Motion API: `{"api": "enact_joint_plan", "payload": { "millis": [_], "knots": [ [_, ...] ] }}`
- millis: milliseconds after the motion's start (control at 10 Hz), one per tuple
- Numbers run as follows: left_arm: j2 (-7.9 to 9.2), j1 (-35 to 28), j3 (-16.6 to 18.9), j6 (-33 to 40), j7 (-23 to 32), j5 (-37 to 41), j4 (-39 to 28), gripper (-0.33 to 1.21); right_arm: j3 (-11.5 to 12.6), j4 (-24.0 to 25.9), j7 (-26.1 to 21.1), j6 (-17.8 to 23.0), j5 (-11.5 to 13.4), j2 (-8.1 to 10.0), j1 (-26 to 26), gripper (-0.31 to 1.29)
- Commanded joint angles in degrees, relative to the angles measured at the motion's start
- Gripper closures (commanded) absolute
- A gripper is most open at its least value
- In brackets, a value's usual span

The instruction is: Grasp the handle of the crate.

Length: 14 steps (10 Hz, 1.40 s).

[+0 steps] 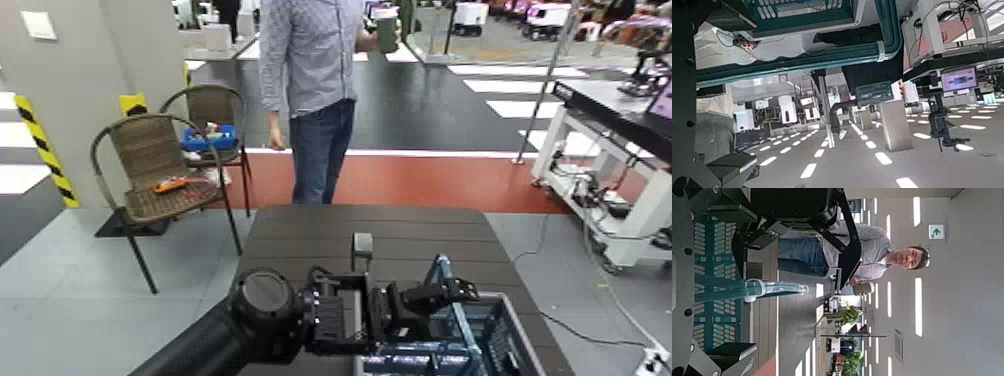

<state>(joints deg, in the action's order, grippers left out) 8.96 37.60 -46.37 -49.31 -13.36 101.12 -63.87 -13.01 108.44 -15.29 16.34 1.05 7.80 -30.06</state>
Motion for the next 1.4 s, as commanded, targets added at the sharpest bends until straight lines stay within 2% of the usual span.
{"api": "enact_joint_plan", "payload": {
  "millis": [100, 600, 700, 800, 900, 1100, 1400],
  "knots": [
    [-0.17, 0.3, -2.3, 1.9, 0.0, 0.9, 0.8, 0.12, 0.0, -0.1, 0.0, 0.0, 0.0, -0.06, 0.1, 0.15],
    [-0.44, 1.7, -5.2, 4.7, -0.4, 2.6, 1.8, 0.2, -0.4, -0.3, 0.1, -0.1, -0.1, 0.2, 0.5, 0.15],
    [-0.52, 1.7, -5.3, 5.3, -0.5, 2.6, 2.2, 0.4, -0.4, -0.3, 0.0, -0.1, -0.1, 0.2, 0.5, 0.15],
    [-0.52, 1.7, -5.4, 5.7, -0.7, 2.6, 2.7, 0.79, -0.4, -0.3, 0.1, 0.0, -0.1, 0.2, 0.5, 0.15],
    [-0.52, 1.8, -5.4, 6.1, -0.9, 2.6, 3.1, 0.84, -0.4, -0.3, 0.0, 0.1, -0.1, 0.2, 0.5, 0.15],
    [-0.52, 1.8, -5.3, 6.3, -1.3, 2.6, 3.4, 1.12, -0.4, -0.4, 0.1, 0.1, -0.2, 0.2, 0.5, 0.15],
    [-0.52, 1.7, -5.1, 6.2, -2.0, 2.6, 3.7, 1.19, -0.4, -0.4, 0.1, 0.1, -0.1, 0.2, 0.5, 0.15]
  ]
}}
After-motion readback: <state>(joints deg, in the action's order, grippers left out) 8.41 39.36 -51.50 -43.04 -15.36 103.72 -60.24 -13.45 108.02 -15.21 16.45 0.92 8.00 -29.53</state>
